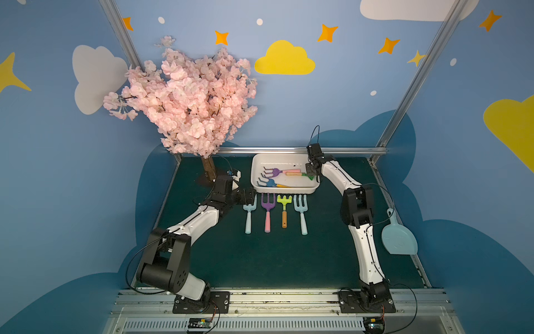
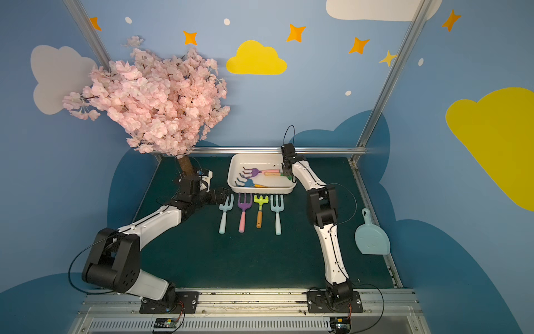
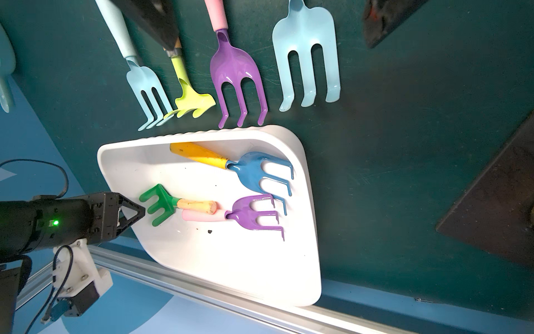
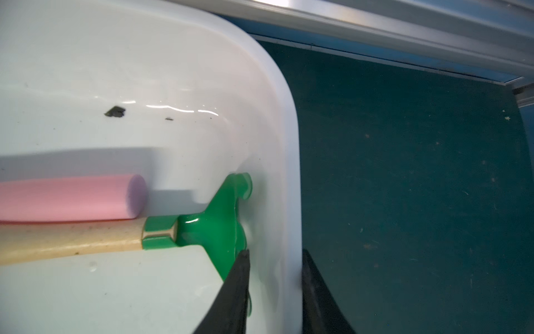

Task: Take the hand rake out of the storage box
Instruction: Pick up the rake from the storage box.

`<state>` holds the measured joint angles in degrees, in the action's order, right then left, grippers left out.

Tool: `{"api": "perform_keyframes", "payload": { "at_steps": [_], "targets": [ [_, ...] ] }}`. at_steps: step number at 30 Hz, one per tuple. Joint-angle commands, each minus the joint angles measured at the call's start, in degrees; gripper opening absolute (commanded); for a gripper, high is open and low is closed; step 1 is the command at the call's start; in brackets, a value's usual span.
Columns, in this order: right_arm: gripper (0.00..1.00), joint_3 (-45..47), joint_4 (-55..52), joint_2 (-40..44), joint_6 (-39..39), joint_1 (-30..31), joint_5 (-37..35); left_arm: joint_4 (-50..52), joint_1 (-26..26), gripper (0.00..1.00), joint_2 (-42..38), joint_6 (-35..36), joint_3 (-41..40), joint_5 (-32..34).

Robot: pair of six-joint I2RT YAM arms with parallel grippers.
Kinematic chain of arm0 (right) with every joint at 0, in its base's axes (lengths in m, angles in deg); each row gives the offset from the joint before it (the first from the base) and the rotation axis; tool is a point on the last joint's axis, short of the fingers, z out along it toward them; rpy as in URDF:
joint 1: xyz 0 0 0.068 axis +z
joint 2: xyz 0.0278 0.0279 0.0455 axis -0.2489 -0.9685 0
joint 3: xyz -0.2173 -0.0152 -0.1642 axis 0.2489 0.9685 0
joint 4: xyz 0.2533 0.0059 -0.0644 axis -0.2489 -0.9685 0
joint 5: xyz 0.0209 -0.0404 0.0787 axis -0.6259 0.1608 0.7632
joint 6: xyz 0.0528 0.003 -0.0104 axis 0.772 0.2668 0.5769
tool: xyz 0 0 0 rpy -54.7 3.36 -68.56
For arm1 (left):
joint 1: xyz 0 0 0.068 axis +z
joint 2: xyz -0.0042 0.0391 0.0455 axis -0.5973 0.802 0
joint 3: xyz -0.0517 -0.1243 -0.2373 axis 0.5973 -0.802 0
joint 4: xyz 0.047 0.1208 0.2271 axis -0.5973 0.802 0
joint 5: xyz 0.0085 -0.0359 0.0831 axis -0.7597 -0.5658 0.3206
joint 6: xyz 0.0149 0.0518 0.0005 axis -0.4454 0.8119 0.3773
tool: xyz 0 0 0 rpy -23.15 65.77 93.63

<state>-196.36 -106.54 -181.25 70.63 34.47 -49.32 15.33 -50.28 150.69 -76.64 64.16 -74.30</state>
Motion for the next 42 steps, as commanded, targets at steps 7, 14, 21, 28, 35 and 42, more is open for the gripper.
{"api": "perform_keyframes", "payload": {
  "at_steps": [7, 14, 21, 28, 35, 42],
  "targets": [
    [0.34, 1.32, 0.82, 5.11, -2.78, 2.71, -7.60, -0.26, 0.18, 1.00, 1.11, -0.21, 1.79, -0.92],
    [0.35, 3.74, 1.98, 5.49, -1.66, 4.82, -6.72, -0.26, 0.22, 1.00, 0.41, -0.23, 1.36, -0.84],
    [0.36, 1.98, 0.91, 2.95, -0.58, 4.35, -5.35, -0.35, 0.18, 1.00, 0.52, -0.25, 1.20, -0.93],
    [0.35, 1.19, 0.29, 0.18, 1.62, 3.51, -3.52, -0.26, 0.20, 1.00, 1.02, -0.21, 1.33, -0.93],
    [0.35, -2.32, -1.06, -3.60, 3.35, 2.36, -2.06, -0.16, 0.25, 1.00, 1.11, -0.19, 1.27, -0.69],
    [0.28, -6.02, -2.23, -6.56, 4.33, 1.75, -0.19, 0.09, 0.19, 1.00, 1.38, -0.03, 1.36, -0.26]
  ]
}}
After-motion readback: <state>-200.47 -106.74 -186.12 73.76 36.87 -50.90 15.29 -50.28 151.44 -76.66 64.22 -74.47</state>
